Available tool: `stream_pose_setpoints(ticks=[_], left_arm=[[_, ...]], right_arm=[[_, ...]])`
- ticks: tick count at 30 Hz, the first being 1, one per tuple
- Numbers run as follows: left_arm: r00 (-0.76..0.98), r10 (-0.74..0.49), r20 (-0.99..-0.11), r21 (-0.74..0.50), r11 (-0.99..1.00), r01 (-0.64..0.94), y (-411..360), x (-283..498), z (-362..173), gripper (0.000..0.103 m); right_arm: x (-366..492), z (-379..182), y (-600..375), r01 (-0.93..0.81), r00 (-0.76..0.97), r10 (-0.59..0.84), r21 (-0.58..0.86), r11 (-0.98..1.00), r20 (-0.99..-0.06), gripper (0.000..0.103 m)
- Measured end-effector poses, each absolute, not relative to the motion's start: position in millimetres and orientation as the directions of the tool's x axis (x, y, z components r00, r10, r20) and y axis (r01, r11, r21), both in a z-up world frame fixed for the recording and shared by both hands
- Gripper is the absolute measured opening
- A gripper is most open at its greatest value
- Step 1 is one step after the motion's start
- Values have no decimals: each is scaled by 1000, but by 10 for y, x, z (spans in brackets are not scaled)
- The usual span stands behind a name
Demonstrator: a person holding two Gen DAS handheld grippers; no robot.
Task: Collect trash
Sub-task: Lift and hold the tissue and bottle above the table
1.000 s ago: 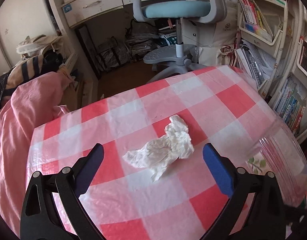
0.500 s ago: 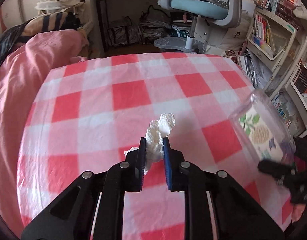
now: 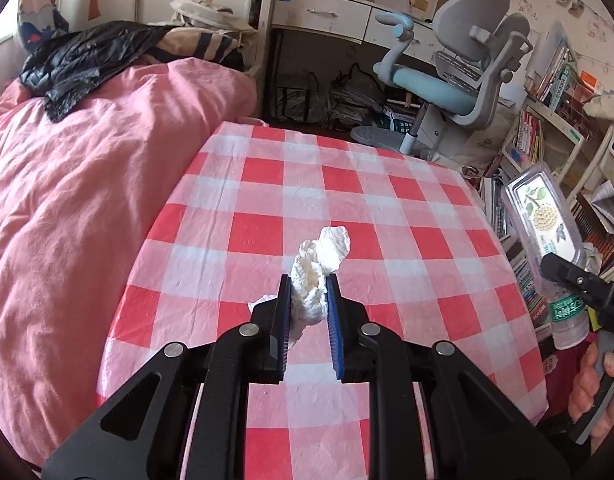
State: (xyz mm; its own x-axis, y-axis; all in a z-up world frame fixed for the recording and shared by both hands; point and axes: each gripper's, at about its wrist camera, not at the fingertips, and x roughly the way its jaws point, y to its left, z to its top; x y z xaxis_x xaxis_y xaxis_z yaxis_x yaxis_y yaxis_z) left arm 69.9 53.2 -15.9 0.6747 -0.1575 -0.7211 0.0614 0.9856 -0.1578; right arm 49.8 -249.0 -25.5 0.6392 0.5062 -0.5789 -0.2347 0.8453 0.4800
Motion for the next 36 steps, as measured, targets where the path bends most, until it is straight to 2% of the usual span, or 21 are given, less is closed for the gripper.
stream_pose_setpoints(ticks=[8,18,36], left_arm=[[701,-204,-683,-188,977,101,492,684,-40,16],[720,-194,-666,-197,977,81,552,718,20,16],[738,-195,-646,-184,978,98,495,705,52,16]], right_arm=[[417,-287,-2579,-195,675,525,561,804,-518,58],[478,-327,-2374,-256,647,573,565,785,-503,58],[435,-312,-2408,-264,657,582,577,772,-478,58]])
